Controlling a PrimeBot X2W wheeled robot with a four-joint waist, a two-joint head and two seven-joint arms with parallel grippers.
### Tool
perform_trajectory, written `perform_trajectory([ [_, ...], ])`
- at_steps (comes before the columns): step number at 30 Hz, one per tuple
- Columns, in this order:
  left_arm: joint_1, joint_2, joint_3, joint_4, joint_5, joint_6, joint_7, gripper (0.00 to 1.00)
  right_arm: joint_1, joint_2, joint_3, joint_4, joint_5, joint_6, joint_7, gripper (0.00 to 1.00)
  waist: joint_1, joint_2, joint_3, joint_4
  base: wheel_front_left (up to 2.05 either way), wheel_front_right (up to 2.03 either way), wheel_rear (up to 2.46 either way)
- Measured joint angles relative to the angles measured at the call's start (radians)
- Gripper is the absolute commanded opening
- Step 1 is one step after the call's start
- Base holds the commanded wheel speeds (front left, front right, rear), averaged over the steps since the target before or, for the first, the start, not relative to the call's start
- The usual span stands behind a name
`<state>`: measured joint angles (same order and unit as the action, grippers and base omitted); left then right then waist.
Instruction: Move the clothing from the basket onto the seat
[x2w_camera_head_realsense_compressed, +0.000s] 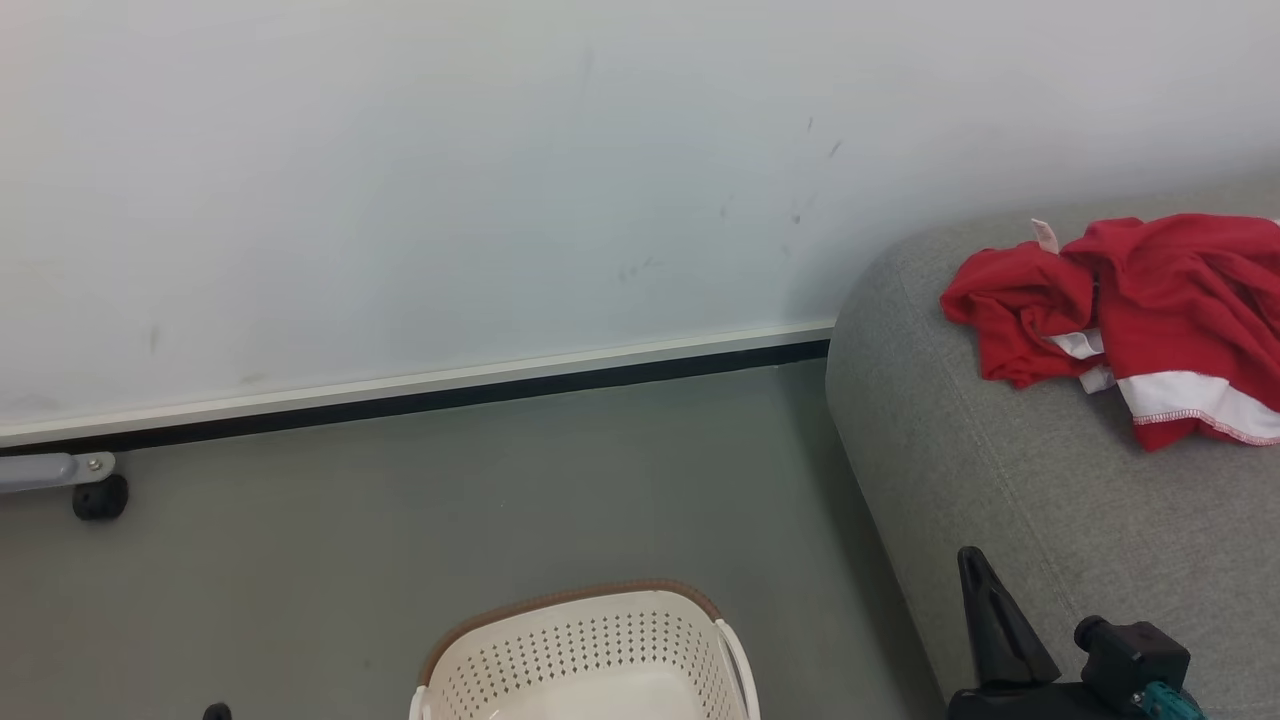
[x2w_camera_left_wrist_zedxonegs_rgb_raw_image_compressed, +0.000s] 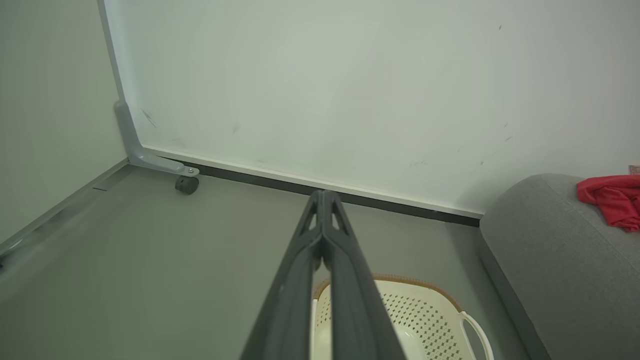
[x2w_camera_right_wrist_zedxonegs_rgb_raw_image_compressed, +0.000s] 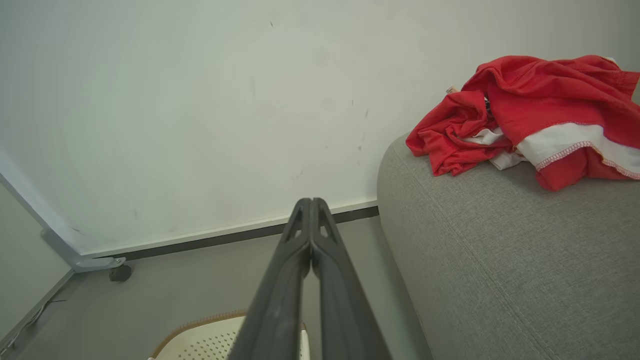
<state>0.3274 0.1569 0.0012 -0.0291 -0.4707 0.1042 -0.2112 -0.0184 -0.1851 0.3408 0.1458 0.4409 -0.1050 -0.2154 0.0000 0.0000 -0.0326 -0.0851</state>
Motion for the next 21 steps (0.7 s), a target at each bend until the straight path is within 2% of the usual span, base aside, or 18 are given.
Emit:
perform_trajectory([
  [21,-0.093,-0.027,0.025,0.075,-0.278,-0.052,0.082,0.00,-0.013,0.034,-0.113,0.036,0.279,0.052,0.084,0.00,0.0001,0.0000,0.008,0.021,0.00,0.00,0.00],
])
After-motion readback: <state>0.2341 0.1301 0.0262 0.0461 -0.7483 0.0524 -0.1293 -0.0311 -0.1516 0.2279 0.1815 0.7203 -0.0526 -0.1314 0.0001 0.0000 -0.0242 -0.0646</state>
